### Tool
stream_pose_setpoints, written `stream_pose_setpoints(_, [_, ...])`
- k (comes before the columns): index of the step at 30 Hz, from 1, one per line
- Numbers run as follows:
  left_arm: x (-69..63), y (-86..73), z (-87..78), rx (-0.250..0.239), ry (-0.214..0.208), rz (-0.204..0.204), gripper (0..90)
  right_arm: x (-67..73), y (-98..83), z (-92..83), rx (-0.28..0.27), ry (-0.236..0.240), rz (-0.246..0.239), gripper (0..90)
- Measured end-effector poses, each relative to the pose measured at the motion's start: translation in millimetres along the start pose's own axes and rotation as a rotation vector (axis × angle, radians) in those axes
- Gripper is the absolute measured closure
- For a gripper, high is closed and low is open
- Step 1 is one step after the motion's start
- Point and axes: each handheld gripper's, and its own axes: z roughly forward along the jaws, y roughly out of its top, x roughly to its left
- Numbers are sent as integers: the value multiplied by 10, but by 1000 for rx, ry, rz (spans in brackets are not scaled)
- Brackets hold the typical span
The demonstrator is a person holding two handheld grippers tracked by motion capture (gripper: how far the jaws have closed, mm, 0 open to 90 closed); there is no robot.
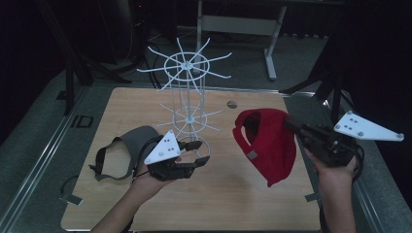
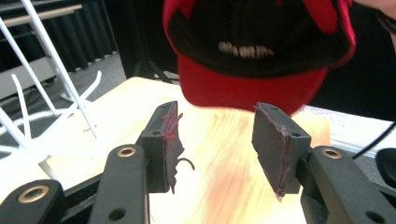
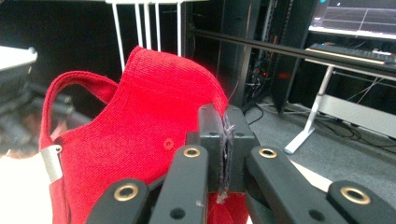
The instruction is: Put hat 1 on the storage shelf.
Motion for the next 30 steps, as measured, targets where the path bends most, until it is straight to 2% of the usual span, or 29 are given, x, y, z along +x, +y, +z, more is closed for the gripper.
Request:
stream_pose_setpoints(8, [-57,-218,-88,4,-10,-28,517,-51,244,89,-32,-29,-8,882])
stream_pose_setpoints(15, [-73,-425,-148,19,3,-47,517,-99,536,164,-70,-54,-10,882])
stream_pose_setpoints(20, [-79,-549,-172,20,2,-69,518,-135,671,212,-87,-61,-3,882])
stream_pose_setpoints(24, [-101,-646,-176,28,1,-76,518,-168,806,297,-90,-74,5,882])
stream_pose_setpoints(30, [-105,-827,-167,43,16,-85,518,-201,920,466,-66,-87,5,882])
